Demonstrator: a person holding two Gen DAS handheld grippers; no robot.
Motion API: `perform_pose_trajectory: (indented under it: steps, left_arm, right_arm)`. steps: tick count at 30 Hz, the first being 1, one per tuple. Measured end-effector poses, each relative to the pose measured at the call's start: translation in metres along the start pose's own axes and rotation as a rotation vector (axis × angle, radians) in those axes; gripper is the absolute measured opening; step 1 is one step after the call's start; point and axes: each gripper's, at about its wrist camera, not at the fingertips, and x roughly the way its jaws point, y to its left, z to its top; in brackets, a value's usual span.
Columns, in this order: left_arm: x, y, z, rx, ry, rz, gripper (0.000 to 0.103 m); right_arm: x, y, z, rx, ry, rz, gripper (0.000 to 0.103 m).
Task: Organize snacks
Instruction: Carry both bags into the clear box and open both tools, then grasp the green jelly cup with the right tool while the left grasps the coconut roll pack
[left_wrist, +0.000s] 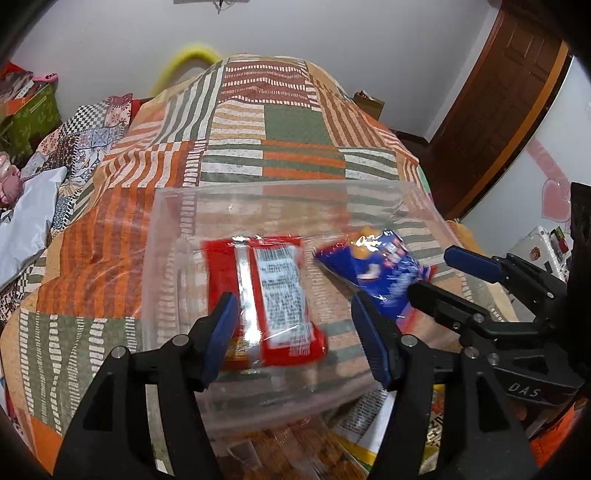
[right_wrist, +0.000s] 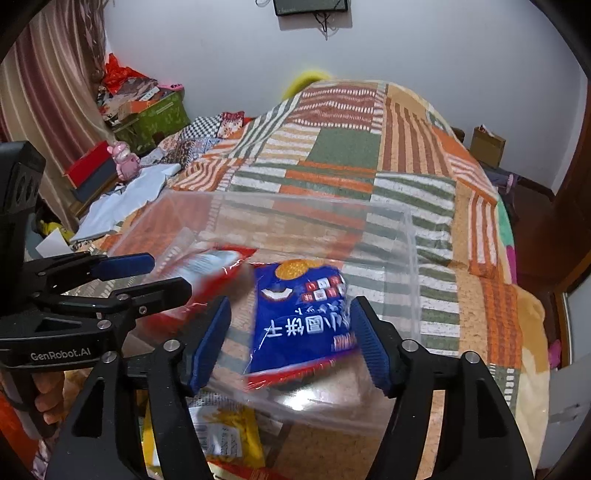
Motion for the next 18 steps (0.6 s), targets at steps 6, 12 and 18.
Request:
perform_pose_trajectory:
  steps: [6, 12, 18]
  left_arm:
    - [-0.039, -0.005, -0.007, 0.008, -0.078, 0.012, 0.065]
    - [-0.087, -0.010, -0.021, 0.028, -0.173, 0.038, 0.073]
    - [-0.121, -0.010, -0.042, 0.036, -0.222, 0.056, 0.079]
  right_arm:
    - [-0.030, 0.004, 0.000, 0.000, -0.059, -0.002, 0.065]
    - [-0.068, 0.011, -0.006, -0.002, -0.127, 0.001, 0.073]
    - [-0.100, 0.022, -0.020, 0.001, -0.188, 0.002, 0.078]
